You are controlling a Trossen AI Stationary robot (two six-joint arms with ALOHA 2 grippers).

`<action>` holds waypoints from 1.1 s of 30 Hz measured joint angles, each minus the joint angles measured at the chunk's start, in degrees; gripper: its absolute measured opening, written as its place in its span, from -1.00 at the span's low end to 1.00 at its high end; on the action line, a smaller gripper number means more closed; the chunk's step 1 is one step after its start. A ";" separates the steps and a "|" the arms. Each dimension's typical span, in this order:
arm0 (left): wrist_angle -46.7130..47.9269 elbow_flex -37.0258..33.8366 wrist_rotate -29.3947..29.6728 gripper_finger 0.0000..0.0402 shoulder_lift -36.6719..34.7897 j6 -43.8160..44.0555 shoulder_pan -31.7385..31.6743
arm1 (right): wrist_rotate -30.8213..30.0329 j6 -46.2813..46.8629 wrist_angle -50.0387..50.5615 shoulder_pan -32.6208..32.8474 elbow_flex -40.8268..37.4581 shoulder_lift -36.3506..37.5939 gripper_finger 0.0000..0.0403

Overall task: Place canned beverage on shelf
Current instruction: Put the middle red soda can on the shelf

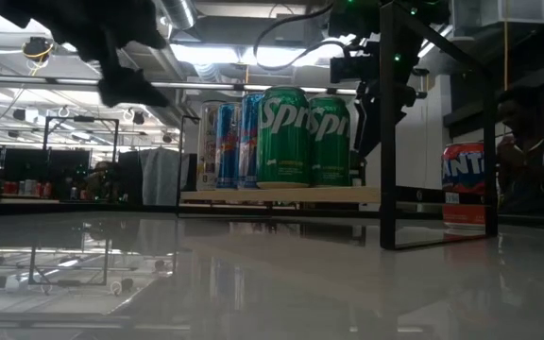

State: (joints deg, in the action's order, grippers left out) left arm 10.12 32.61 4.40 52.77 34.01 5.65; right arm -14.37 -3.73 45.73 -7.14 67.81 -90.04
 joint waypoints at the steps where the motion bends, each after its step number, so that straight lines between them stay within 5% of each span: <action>1: 1.54 0.29 -1.26 0.96 -0.50 3.07 0.02 | 0.00 0.02 0.07 0.00 0.00 0.00 0.76; 13: 37.70 17.98 -2.27 0.96 -1.44 34.83 5.23 | -0.17 -1.23 3.90 0.00 0.02 0.00 0.76; 18: 45.31 21.47 -3.50 0.96 -0.09 48.04 9.30 | -2.32 -2.80 6.53 0.00 0.04 0.27 0.76; 24: 49.87 22.56 -12.18 0.96 2.84 63.06 14.72 | -5.25 -2.84 8.44 -0.02 0.07 3.50 0.76; 33: 50.52 22.56 -17.43 0.96 9.82 75.46 22.95 | -5.60 -3.48 7.87 0.00 0.07 8.29 0.76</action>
State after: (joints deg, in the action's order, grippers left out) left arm 60.63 55.18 -13.04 62.59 109.47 28.60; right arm -19.97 -7.21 53.60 -7.14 67.88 -81.75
